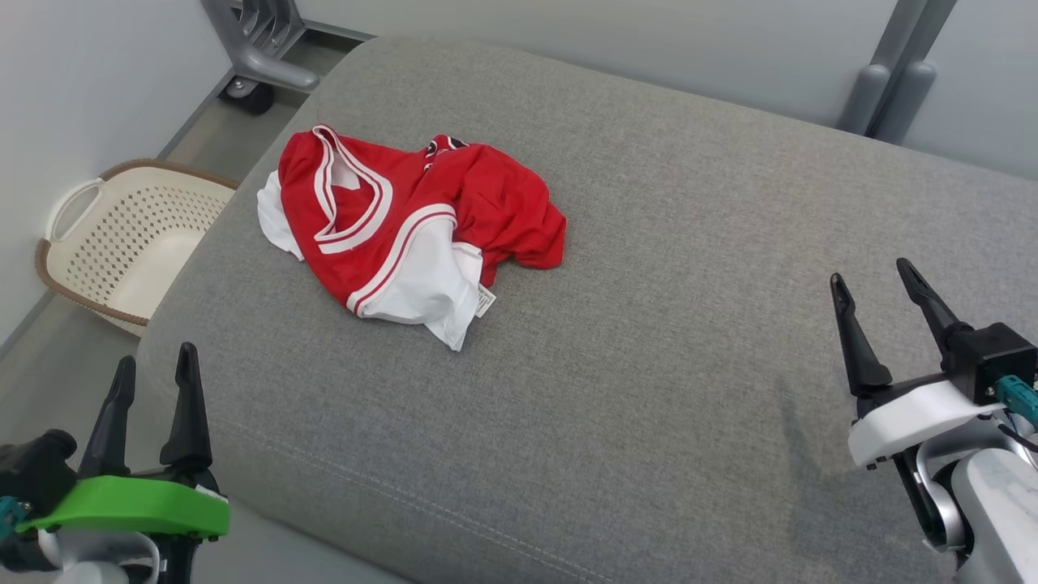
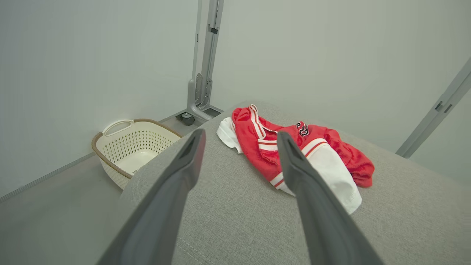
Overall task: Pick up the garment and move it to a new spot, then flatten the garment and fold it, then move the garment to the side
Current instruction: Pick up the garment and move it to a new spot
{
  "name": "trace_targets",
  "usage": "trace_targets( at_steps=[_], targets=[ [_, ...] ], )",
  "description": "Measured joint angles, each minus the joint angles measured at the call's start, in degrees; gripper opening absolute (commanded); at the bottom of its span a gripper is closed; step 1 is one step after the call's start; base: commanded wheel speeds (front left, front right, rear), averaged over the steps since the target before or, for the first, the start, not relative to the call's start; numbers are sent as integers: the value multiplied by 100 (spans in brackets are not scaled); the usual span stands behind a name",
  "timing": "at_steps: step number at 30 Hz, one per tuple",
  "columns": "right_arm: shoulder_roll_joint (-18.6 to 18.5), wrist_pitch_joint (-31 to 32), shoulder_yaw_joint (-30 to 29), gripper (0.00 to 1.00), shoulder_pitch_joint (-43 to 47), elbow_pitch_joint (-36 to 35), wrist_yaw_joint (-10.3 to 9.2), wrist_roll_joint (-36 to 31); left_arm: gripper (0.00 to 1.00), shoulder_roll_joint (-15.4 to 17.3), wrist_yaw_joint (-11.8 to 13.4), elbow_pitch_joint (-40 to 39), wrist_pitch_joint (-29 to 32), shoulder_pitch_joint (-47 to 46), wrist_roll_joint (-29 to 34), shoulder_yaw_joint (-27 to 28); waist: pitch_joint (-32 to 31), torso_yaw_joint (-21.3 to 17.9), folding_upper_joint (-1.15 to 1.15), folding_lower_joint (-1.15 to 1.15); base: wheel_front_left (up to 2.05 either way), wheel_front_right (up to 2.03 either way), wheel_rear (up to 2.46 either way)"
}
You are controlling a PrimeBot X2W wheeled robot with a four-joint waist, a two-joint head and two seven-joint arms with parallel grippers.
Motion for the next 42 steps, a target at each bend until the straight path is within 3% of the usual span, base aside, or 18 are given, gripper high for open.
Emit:
trace_targets(
  at_steps=[6,11,15,19,28,33,42],
  targets=[
    [-224,137,-98,100,-113,-281,-3,-96,100,96,-223,-65,643,-405,-560,11,313,48,0,0,0,0,0],
    [-508,259,-254,100,-583,-597,-2,-215,100,202,-246,48,1782,-1043,-1229,-25,656,23,0,0,0,0,0],
    [-734,424,-279,100,-1020,-880,42,-354,100,124,60,398,2927,-1617,-2125,62,950,-37,0,1,0,0,0],
    [-914,586,-324,100,-1330,-1122,116,-391,100,148,447,670,3627,-2218,-2459,292,1252,-136,0,1,0,0,0],
    [-972,842,-236,100,-1720,-1505,294,-413,100,216,567,1102,4035,-2865,-2653,866,1926,-481,0,1,0,0,0],
    [-1156,960,-398,100,-1991,-1741,316,-433,100,213,567,1290,4089,-3103,-2614,906,2317,-709,0,1,0,0,0],
    [-1463,985,-616,100,-2145,-1801,318,-570,100,-211,567,1993,4043,-3442,-2477,772,2948,-950,0,1,0,0,0]
  ],
)
